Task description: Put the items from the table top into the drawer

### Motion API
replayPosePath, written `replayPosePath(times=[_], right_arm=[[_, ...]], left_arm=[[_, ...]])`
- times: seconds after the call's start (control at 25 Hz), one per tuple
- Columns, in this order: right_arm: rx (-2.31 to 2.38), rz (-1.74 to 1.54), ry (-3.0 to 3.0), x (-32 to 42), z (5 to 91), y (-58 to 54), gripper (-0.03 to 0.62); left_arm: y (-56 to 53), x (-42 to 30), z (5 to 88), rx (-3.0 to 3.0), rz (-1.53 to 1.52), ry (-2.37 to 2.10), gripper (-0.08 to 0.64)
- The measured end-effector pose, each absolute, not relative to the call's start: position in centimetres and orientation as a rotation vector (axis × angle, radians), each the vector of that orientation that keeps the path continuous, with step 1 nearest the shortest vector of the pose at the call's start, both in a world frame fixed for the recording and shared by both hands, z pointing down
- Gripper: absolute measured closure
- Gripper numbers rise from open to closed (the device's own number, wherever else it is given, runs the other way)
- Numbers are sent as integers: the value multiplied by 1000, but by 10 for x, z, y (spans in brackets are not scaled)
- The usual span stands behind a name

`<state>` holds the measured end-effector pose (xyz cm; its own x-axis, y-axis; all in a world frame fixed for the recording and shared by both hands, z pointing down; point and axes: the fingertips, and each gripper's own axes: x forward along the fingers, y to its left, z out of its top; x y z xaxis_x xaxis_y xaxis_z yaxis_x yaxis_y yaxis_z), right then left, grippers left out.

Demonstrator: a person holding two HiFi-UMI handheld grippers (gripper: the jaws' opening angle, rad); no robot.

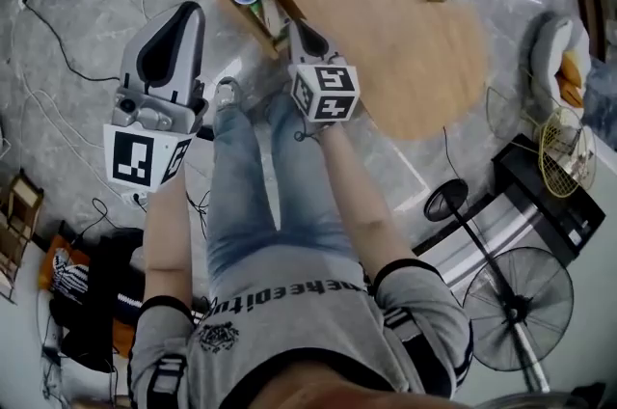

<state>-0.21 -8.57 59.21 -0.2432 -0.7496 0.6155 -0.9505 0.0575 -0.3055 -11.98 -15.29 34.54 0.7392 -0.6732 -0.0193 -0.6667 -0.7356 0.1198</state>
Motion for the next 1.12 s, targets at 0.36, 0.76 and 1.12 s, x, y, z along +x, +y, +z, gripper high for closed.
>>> replayPosePath(times=[0.36,0.76,1.12], right_arm=[[1845,818,-2060,-6,505,-59,589],[2007,701,-2061,-4,408,-39,589],[2079,577,-2074,-14,339,-27,589]], left_arm=[[-127,-127,296,2883,-84,-981,548],[-108,-135,239,2925,-84,-897,548],[-93,-145,196,2969,-99,-835,548]])
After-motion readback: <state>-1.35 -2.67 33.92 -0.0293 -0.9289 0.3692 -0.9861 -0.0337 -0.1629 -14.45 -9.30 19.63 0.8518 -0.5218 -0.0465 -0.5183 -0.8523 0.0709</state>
